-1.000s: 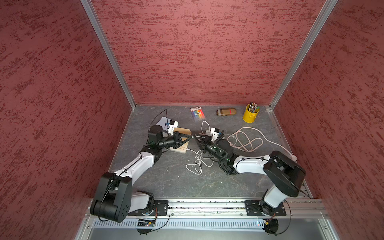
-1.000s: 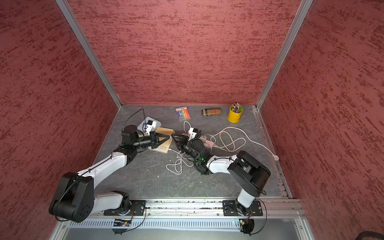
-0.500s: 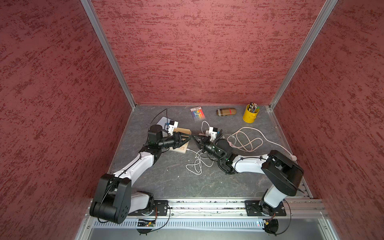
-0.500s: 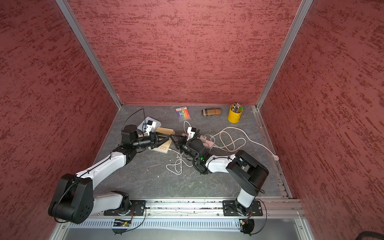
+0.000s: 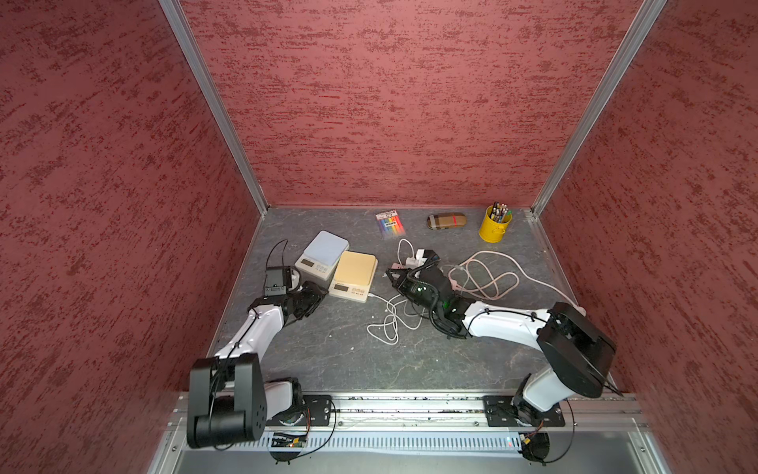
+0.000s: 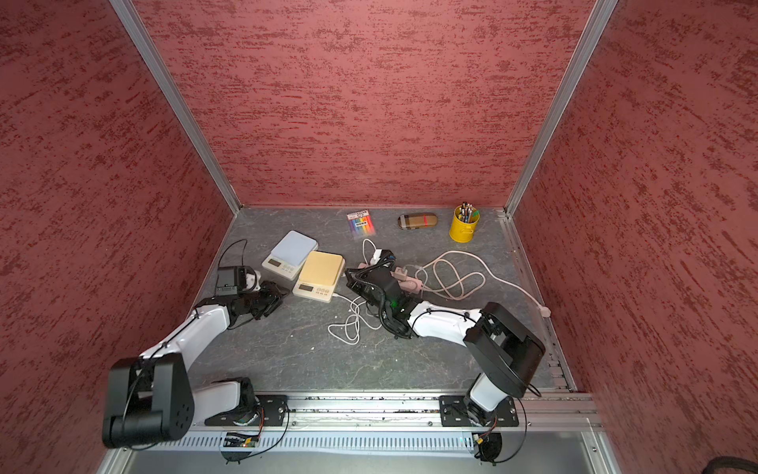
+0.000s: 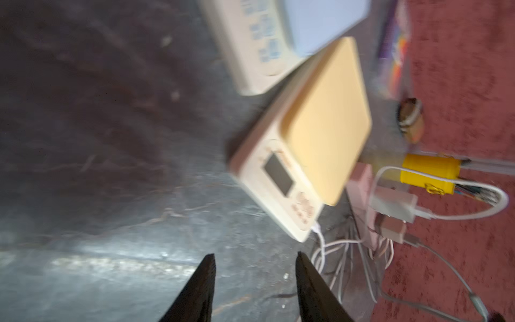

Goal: Charge the electronic scale
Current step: Move the electronic scale to the center of the board.

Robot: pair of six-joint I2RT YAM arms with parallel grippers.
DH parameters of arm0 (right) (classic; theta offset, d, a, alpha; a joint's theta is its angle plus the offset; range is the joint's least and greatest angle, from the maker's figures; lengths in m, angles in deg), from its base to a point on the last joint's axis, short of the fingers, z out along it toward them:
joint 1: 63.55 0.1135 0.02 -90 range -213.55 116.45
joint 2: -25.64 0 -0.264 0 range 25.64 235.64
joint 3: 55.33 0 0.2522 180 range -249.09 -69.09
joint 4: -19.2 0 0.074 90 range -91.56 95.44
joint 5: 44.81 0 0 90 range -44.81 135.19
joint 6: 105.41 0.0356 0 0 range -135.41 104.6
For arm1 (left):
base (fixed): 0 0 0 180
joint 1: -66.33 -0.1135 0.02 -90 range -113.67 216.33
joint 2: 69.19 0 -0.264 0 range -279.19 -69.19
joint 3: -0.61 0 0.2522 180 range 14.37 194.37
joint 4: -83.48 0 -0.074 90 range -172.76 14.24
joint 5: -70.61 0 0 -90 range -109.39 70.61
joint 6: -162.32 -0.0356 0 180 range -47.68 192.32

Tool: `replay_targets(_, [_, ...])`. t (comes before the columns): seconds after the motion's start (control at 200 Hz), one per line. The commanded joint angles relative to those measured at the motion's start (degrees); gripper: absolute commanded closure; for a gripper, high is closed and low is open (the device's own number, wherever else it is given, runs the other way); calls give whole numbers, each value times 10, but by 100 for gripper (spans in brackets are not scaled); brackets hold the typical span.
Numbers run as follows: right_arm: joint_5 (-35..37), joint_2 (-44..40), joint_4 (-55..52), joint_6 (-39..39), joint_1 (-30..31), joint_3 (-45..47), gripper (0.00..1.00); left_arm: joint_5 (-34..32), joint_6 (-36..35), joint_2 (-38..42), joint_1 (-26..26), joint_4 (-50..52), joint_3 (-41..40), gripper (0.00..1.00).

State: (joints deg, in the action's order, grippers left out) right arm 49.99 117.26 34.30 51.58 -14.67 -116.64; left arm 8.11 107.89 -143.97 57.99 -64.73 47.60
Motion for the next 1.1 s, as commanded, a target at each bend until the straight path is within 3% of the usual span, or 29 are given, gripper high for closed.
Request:
replay_targets(0.0, [22, -4, -53, -69, 2, -21, 100, 31, -5, -70, -15, -82, 4, 53])
replay_targets(0.15, [27, -13, -77, -102, 2, -21, 100, 33, 7, -156, 17, -134, 33, 54])
replay_targets(0.346, [24, -9, -104, -128, 2, -28, 100, 15, 62, -237, 141, -211, 85, 54])
replay_targets(0.511, [8, 21, -149, -138, 2, -73, 100, -19, 21, -275, 191, -131, 199, 54])
replay_targets(0.746, [-9, 71, -165, -132, 8, -126, 100, -116, -187, -306, 146, 126, 438, 48])
replay_targets(0.887, [-20, 96, -166, -131, 19, -147, 100, -134, -263, -418, 95, 196, 615, 47])
replay_targets(1.092, [-20, 126, -190, -119, 33, -175, 100, -135, -289, -626, 55, 305, 904, 45])
